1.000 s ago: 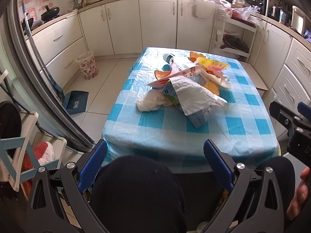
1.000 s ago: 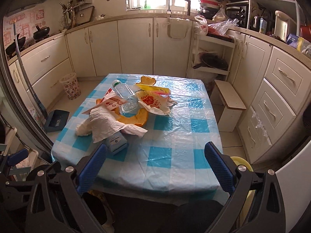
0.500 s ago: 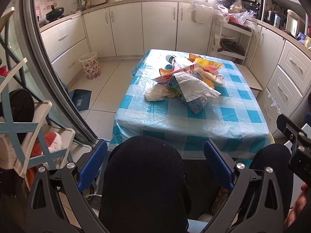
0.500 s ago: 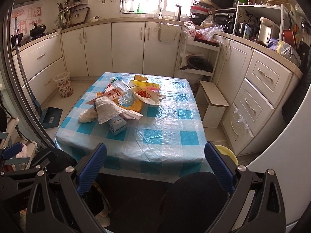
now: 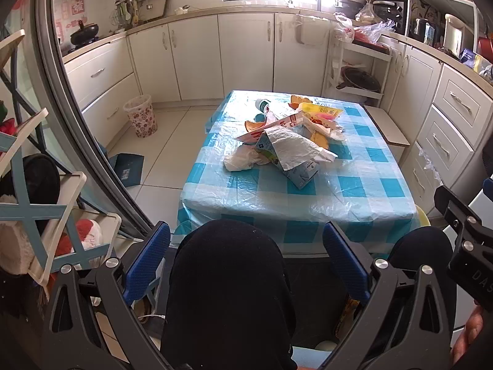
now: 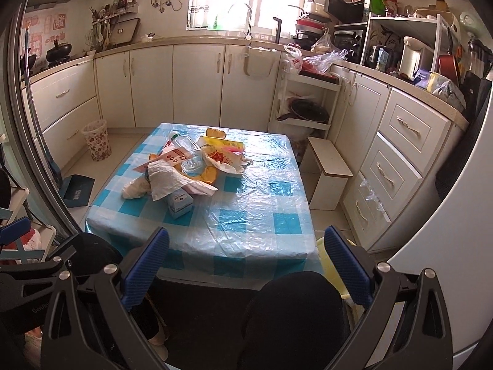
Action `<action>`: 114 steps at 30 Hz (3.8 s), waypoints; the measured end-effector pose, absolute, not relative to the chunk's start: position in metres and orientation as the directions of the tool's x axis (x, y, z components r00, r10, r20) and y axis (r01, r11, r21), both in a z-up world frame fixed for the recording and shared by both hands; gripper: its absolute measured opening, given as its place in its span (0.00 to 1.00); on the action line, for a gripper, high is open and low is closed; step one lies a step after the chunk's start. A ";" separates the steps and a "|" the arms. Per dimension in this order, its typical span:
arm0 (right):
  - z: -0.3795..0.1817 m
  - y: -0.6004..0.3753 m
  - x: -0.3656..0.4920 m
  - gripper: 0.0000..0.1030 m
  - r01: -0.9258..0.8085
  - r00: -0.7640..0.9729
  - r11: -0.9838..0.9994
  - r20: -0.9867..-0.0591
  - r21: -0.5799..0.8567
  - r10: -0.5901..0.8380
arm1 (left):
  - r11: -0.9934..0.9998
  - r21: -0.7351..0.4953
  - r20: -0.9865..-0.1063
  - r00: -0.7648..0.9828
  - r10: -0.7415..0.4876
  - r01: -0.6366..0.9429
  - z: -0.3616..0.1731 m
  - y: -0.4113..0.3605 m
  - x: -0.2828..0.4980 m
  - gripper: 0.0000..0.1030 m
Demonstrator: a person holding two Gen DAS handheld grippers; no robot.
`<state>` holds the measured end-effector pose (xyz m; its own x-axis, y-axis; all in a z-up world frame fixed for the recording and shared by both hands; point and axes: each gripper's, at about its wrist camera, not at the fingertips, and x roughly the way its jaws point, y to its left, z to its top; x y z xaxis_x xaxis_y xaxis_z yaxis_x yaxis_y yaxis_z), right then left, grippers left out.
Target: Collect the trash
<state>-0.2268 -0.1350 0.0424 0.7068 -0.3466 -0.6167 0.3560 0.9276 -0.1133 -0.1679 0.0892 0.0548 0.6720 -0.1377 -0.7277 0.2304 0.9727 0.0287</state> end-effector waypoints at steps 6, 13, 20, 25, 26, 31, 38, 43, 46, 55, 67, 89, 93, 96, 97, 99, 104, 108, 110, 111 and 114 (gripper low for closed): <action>0.043 -0.136 -0.229 0.94 0.355 0.709 0.929 -0.619 -0.101 -0.338 | 0.972 0.034 -0.726 0.674 -0.135 0.232 0.056 0.088 -0.170 0.93; 0.042 -0.140 -0.232 0.94 0.346 0.717 0.936 -0.626 -0.062 -0.306 | 0.971 0.061 -0.725 0.679 -0.117 0.233 0.057 0.083 -0.172 0.93; 0.042 -0.144 -0.235 0.94 0.342 0.731 0.939 -0.619 -0.030 -0.286 | 0.972 0.076 -0.714 0.692 -0.103 0.224 0.058 0.083 -0.174 0.93; 0.041 -0.140 -0.234 0.94 0.326 0.747 0.945 -0.609 -0.013 -0.266 | 0.973 0.075 -0.720 0.687 -0.100 0.219 0.055 0.086 -0.171 0.93; 0.041 -0.141 -0.233 0.94 0.323 0.749 0.946 -0.609 -0.010 -0.262 | 0.973 0.073 -0.722 0.685 -0.099 0.218 0.053 0.086 -0.170 0.93; 0.037 -0.140 -0.230 0.94 0.314 0.750 0.949 -0.614 0.003 -0.246 | 0.975 0.069 -0.735 0.672 -0.093 0.210 0.047 0.088 -0.165 0.93; 0.032 -0.138 -0.225 0.94 0.295 0.752 0.955 -0.621 0.016 -0.222 | 0.976 0.067 -0.748 0.658 -0.087 0.205 0.038 0.090 -0.159 0.93; 0.029 -0.138 -0.223 0.94 0.288 0.751 0.957 -0.625 0.023 -0.211 | 0.977 0.068 -0.753 0.653 -0.083 0.202 0.035 0.089 -0.157 0.93; 0.027 -0.136 -0.222 0.94 0.287 0.749 0.958 -0.629 0.022 -0.210 | 0.977 0.066 -0.756 0.649 -0.083 0.202 0.033 0.090 -0.156 0.93; 0.026 -0.136 -0.222 0.94 0.285 0.749 0.958 -0.630 0.025 -0.206 | 0.977 0.061 -0.761 0.643 -0.087 0.204 0.030 0.089 -0.155 0.93; 0.023 -0.133 -0.217 0.94 0.282 0.747 0.959 -0.633 0.027 -0.202 | 0.977 0.050 -0.774 0.626 -0.094 0.209 0.023 0.086 -0.152 0.93; 0.000 -0.170 -0.165 0.94 0.270 0.743 0.961 -0.647 0.059 -0.169 | 0.985 -0.002 -0.799 0.592 -0.107 0.175 0.006 0.093 -0.090 0.92; -0.004 -0.182 -0.145 0.94 0.250 0.741 0.966 -0.656 0.071 -0.143 | 0.981 -0.085 -0.824 0.541 -0.169 0.176 0.001 0.091 -0.064 0.92; -0.009 -0.190 -0.123 0.94 0.219 0.735 0.974 -0.667 0.065 -0.121 | 0.982 -0.066 -0.814 0.560 -0.155 0.175 0.002 0.082 -0.047 0.92; -0.012 -0.193 -0.115 0.94 0.216 0.733 0.975 -0.669 0.058 -0.123 | 0.981 -0.053 -0.807 0.571 -0.152 0.185 0.004 0.078 -0.042 0.92; -0.019 -0.200 -0.099 0.94 0.201 0.725 0.978 -0.680 0.060 -0.107 | 0.977 -0.016 -0.788 0.599 -0.143 0.212 0.009 0.067 -0.027 0.92; -0.047 -0.220 -0.075 0.94 0.226 0.687 0.967 -0.724 0.121 -0.070 | 0.937 0.106 -0.745 0.651 -0.146 0.332 0.019 0.025 0.016 0.93; -0.062 -0.227 -0.071 0.94 0.236 0.656 0.958 -0.754 0.162 -0.035 | 0.889 0.198 -0.747 0.651 -0.137 0.414 0.009 -0.014 0.051 0.92; -0.063 -0.228 -0.070 0.94 0.237 0.660 0.958 -0.750 0.160 -0.038 | 0.878 0.203 -0.757 0.638 -0.140 0.434 0.005 -0.026 0.064 0.92; -0.063 -0.228 -0.069 0.94 0.238 0.662 0.958 -0.749 0.160 -0.039 | 0.875 0.190 -0.773 0.618 -0.147 0.446 0.003 -0.032 0.071 0.90; -0.068 -0.233 -0.065 0.94 0.246 0.655 0.955 -0.754 0.165 -0.039 | 0.866 0.212 -0.777 0.616 -0.132 0.454 -0.005 -0.046 0.081 0.84</action>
